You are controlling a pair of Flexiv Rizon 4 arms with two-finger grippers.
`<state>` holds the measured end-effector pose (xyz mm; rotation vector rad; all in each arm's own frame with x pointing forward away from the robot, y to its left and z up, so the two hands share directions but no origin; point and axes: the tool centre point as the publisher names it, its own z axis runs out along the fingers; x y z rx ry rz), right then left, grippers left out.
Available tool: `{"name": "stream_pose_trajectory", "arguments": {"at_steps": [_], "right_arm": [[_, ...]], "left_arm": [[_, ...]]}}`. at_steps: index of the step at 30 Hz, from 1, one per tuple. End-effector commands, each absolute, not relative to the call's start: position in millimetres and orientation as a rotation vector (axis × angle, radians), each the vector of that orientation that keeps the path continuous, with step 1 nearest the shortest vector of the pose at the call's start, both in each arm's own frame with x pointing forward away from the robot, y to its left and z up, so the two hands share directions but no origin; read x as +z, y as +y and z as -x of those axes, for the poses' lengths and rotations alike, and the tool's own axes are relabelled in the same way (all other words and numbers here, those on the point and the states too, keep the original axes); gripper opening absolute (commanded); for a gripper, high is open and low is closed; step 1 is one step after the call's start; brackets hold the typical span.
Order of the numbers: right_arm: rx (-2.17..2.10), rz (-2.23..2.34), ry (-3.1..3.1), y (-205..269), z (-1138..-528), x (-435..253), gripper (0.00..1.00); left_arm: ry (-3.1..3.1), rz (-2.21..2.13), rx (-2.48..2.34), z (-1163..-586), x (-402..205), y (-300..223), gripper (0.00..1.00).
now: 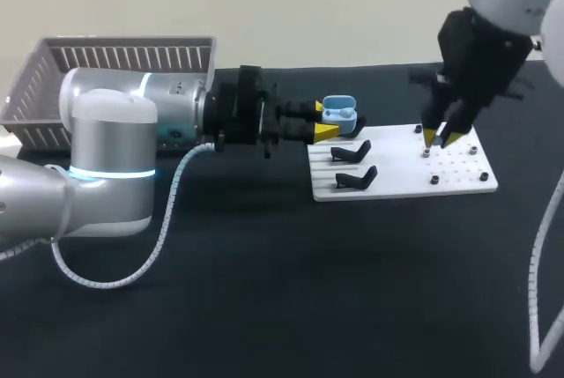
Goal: Pick up each earbud case from the left stands, insert the matching earbuds, close the lid, and place the case in the box.
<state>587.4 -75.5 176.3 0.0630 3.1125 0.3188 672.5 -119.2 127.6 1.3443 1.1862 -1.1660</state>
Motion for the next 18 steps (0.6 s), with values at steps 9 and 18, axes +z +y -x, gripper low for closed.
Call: {"name": "stream_pose_trajectory", "arguments": {"at_steps": [9, 18], "right_arm": [[0.278, -0.019, 3.127, -69.1, -594.3, 182.6, 0.0], [0.034, 0.259, 3.086, -26.9, -610.8, 214.0, 0.0]], "left_arm": [[1.185, -1.339, -1.16, -670.8, 126.9, -119.2, 0.0], [1.185, -1.339, -1.16, -670.8, 126.9, -119.2, 0.0]]}}
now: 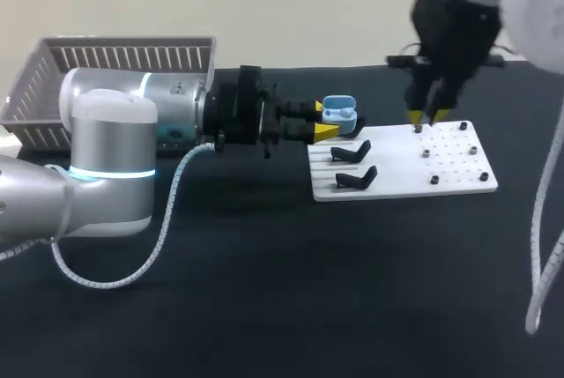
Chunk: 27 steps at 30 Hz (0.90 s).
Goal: Pick up each earbud case from the left stands, insert the matching earbuds, close the lid, and place the case in the box.
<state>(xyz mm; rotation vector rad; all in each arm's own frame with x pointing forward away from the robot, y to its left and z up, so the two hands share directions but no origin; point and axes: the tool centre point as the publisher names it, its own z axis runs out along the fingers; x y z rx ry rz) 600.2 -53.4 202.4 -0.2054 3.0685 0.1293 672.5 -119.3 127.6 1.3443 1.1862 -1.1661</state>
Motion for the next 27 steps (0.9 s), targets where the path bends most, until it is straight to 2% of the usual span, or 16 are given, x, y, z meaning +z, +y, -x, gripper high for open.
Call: {"name": "stream_pose_trajectory", "arguments": {"at_steps": [1, 27], "right_arm": [[0.02, 0.286, 3.085, -21.9, -612.3, 216.7, 0.0], [0.001, 0.723, 3.086, 43.2, -631.5, 203.3, 0.0]], "left_arm": [[1.185, -1.339, -1.16, -670.8, 126.9, -119.2, 0.0], [1.185, -1.339, -1.16, -670.8, 126.9, -119.2, 0.0]]}}
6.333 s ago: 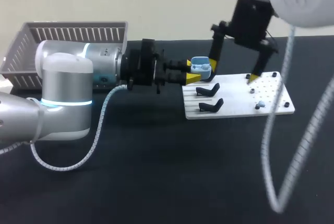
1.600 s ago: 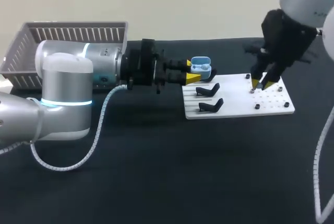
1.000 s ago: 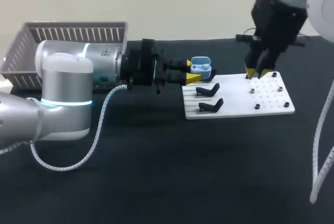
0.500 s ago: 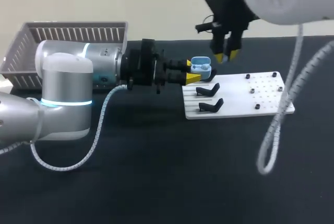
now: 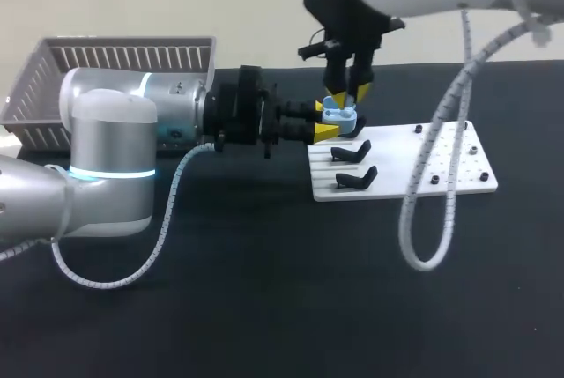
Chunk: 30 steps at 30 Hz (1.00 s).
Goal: Pick up each earbud case from the left stands, insert the matching earbuds, close the lid, and place the case in the box.
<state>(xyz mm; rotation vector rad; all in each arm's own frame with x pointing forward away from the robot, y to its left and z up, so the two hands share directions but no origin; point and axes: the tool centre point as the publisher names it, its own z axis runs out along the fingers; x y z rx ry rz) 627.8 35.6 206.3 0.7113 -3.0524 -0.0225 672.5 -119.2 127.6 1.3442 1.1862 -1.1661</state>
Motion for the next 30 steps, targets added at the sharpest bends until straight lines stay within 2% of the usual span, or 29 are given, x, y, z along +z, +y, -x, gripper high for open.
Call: {"name": "stream_pose_trajectory", "arguments": {"at_steps": [1, 30], "right_arm": [[-0.002, -0.724, -3.032, 46.4, -630.2, 202.5, 0.0], [-0.021, -0.81, -3.007, 48.9, -654.0, 190.0, 0.0]], "left_arm": [[1.185, -1.339, -1.16, -670.8, 126.9, -119.2, 0.0], [1.185, -1.339, -1.16, -670.8, 126.9, -119.2, 0.0]]}}
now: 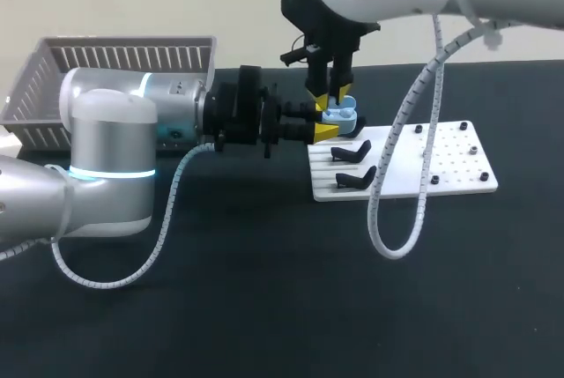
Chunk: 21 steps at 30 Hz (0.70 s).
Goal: Pick up each earbud case from the left stands, insert the matching earbuds, close the lid, and place the case in the box.
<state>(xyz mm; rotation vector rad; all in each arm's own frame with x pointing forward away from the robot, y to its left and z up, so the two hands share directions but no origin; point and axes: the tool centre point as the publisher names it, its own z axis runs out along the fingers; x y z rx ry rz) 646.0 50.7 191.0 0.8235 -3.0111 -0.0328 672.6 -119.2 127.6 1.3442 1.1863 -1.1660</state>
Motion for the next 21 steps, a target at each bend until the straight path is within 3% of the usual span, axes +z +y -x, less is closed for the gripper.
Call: {"name": "stream_pose_trajectory", "arguments": {"at_steps": [1, 21], "right_arm": [[-0.023, -0.811, -3.006, 48.8, -654.0, 189.8, 0.0], [-0.055, -0.787, -2.998, 47.6, -654.5, 178.5, 0.0]], "left_arm": [[1.185, -1.339, -1.16, -670.8, 126.9, -119.2, 0.0], [1.185, -1.339, -1.16, -670.8, 126.9, -119.2, 0.0]]}}
